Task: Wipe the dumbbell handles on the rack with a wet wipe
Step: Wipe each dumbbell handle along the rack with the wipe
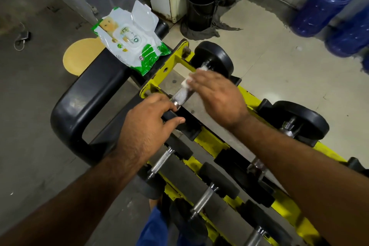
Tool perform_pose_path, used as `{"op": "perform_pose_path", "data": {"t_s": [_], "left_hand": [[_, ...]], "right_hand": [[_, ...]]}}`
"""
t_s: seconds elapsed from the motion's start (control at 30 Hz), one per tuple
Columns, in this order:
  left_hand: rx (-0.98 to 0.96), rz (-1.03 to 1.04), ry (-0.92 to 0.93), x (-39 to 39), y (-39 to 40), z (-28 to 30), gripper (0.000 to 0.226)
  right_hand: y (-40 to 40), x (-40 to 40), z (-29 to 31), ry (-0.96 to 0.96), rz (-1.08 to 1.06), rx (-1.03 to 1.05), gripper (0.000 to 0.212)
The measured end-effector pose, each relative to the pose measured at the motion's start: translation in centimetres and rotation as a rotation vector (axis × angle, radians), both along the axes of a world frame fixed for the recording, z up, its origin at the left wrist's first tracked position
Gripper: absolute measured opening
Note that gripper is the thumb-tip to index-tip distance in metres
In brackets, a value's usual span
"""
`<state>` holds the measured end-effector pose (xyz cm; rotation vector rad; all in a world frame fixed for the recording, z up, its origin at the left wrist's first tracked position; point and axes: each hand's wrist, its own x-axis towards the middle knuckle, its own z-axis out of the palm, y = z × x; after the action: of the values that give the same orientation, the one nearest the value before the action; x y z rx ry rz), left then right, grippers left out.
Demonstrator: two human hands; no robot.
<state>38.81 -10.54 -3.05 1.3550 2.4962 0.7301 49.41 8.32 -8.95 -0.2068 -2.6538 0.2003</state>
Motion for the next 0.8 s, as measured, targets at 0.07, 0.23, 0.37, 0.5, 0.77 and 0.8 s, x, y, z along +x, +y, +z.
{"op": "perform_pose_path", "data": {"t_s": [0.07, 0.23, 0.37, 0.5, 0.77, 0.8], "left_hand": [[-0.004, 0.005, -0.005, 0.0, 0.0, 0.1, 0.028], [0.032, -0.002, -0.013, 0.0, 0.0, 0.2, 0.027], [0.036, 0.0, -0.004, 0.1, 0.0, 0.2, 0.027], [0.003, 0.001, -0.005, 0.1, 0.0, 0.2, 0.027], [0.039, -0.003, -0.004, 0.1, -0.1, 0.0, 0.028], [0.041, -0.006, 0.001, 0.2, -0.2, 0.0, 0.029]], "right_hand": [[0.0, 0.0, 0.2, 0.013, -0.122, -0.021, 0.056], [-2.2, -0.2, -0.4, -0.024, 0.049, -0.048, 0.047], [-0.4, -0.3, -0.3, -0.012, -0.154, -0.055, 0.05], [-3.1, -0.3, -0.9, -0.053, 0.085, -0.08, 0.043], [-3.8, -0.3, -1.1, -0.02, 0.071, -0.106, 0.043], [-3.7, 0.0, -1.1, -0.05, 0.14, -0.088, 0.042]]}}
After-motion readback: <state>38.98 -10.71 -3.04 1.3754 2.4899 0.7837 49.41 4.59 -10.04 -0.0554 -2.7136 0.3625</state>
